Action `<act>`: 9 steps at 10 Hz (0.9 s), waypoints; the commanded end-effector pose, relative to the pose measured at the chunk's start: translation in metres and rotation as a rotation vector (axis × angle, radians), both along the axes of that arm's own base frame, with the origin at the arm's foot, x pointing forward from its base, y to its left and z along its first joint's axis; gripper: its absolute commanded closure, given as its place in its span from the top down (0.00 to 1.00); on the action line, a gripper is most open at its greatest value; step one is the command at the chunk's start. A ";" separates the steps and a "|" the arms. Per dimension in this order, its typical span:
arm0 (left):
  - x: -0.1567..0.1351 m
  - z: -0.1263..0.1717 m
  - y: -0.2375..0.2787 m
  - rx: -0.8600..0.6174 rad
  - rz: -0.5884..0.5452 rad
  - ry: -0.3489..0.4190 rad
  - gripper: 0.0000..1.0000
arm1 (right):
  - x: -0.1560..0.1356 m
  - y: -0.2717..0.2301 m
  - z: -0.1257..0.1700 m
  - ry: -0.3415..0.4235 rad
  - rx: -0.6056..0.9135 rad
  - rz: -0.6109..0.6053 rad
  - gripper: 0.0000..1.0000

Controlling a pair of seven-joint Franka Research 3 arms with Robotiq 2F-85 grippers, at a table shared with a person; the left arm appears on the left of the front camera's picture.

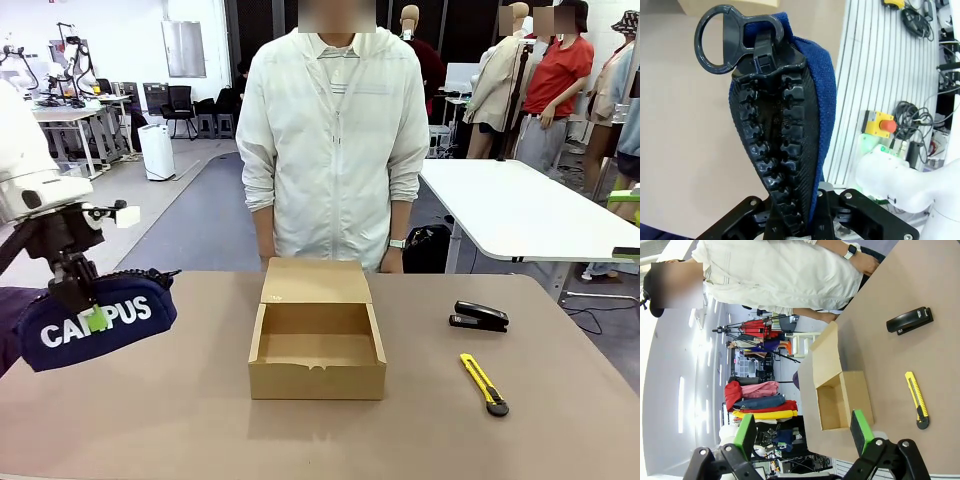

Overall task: Pack the items into the box.
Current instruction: Pick up the item specified by the human and place it in the Mailer Box.

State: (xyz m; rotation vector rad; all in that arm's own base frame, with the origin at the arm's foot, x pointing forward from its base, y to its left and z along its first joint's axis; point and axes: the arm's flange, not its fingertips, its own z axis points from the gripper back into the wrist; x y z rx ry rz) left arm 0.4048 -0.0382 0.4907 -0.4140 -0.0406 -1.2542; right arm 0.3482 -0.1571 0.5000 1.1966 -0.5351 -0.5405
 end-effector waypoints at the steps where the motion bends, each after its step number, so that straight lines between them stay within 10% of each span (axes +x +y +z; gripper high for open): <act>1: -0.004 0.001 0.000 -0.001 0.000 -0.004 0.00 | 0.000 0.000 0.003 -0.004 0.004 0.002 1.00; 9: 0.062 0.006 -0.387 0.488 -0.305 -0.404 0.00 | 0.000 0.000 0.003 -0.004 0.004 0.002 1.00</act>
